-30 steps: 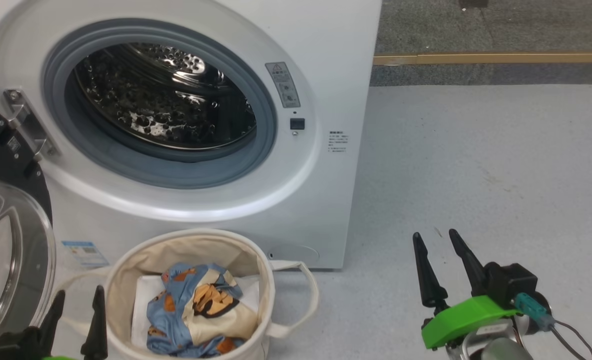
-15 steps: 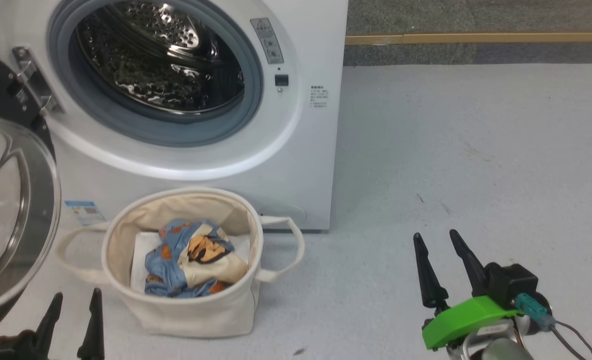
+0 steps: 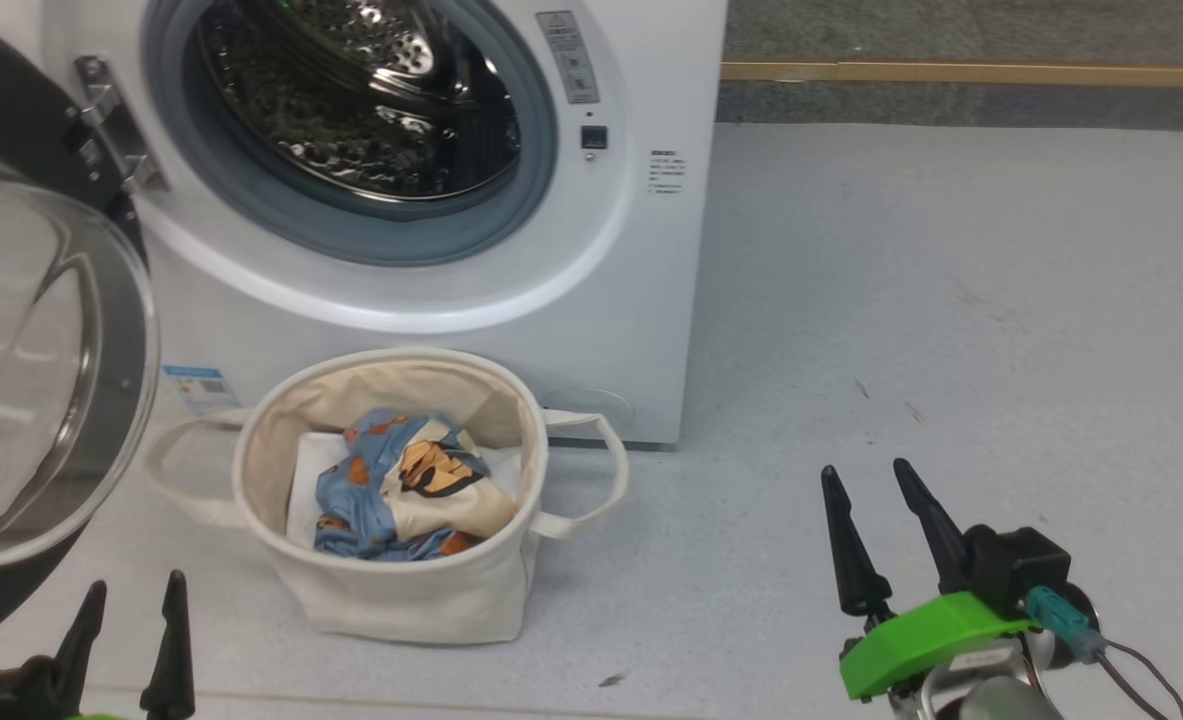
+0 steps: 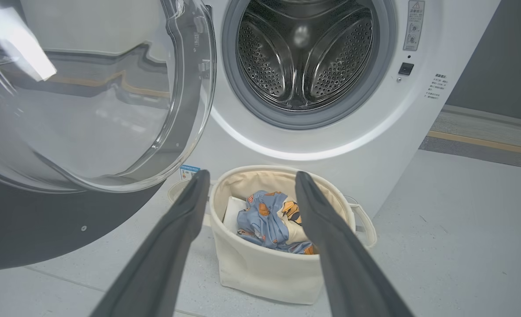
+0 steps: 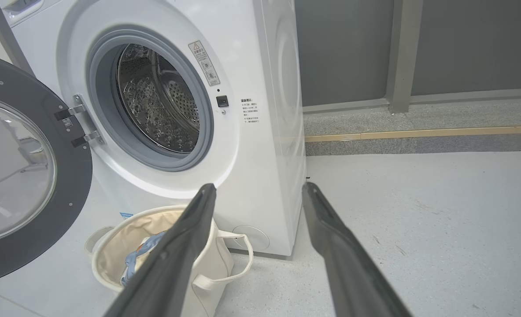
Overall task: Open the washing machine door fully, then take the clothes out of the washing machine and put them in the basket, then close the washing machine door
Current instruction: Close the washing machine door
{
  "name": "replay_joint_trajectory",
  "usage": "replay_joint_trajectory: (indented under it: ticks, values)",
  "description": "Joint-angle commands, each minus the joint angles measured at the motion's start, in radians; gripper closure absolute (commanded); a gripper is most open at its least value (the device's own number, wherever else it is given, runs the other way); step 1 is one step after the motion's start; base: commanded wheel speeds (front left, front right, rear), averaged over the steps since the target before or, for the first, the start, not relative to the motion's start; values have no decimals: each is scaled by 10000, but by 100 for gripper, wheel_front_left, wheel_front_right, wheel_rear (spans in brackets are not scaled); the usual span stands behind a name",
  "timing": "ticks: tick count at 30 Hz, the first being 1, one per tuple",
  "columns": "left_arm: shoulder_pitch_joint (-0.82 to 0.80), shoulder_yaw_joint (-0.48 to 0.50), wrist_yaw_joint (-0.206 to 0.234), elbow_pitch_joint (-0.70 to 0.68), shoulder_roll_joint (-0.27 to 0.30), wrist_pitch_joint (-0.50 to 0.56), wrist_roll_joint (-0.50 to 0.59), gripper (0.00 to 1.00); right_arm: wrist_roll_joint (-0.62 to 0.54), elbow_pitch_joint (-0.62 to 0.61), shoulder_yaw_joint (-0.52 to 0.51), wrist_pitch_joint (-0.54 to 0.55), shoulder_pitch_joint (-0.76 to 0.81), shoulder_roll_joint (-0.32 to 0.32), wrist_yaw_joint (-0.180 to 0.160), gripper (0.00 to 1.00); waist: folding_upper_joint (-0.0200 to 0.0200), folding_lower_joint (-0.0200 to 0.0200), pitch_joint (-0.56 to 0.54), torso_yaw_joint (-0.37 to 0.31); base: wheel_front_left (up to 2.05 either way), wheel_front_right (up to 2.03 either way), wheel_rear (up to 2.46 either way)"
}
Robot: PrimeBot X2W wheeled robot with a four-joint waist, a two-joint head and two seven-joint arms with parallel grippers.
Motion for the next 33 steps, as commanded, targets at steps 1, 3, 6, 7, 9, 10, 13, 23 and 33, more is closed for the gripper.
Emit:
replay_joint_trajectory:
  ticks: [1,3,6,7,9,10,13,23,33]
  values:
    - [-568,488,94,-267,286,-130,114,0,41,-300,230,-124,-343,-63,8,0,0,0,-16,180,0,0,0]
    - [-553,577,128,-268,269,-131,160,0,54,-284,276,-124,-340,-48,8,0,0,0,-45,342,0,0,0]
    - [-518,795,204,-420,252,-132,264,0,101,-268,337,-124,-314,-21,8,0,0,0,-88,634,0,0,0]
    - [-484,842,201,-465,233,-132,292,0,213,-290,341,-124,-293,13,8,0,0,0,-101,763,0,0,0]
    - [-465,920,230,-505,202,-132,299,0,333,-321,350,-124,-268,34,8,0,0,0,-119,911,0,0,0]
    - [-446,1002,260,-558,171,-132,308,0,380,-336,364,-124,-246,19,8,0,0,0,-138,1064,0,0,0]
    - [-349,1192,369,-634,133,-132,403,0,426,-340,394,-124,-206,-19,8,0,0,0,-199,1575,0,0,0]
    - [-41,1694,714,-813,43,-133,536,0,547,-407,447,-124,-150,16,8,0,0,0,-438,3517,0,0,0]
    - [-87,1626,761,-932,25,-65,473,0,575,-490,482,-124,-47,143,8,0,0,0,-532,5217,0,0,0]
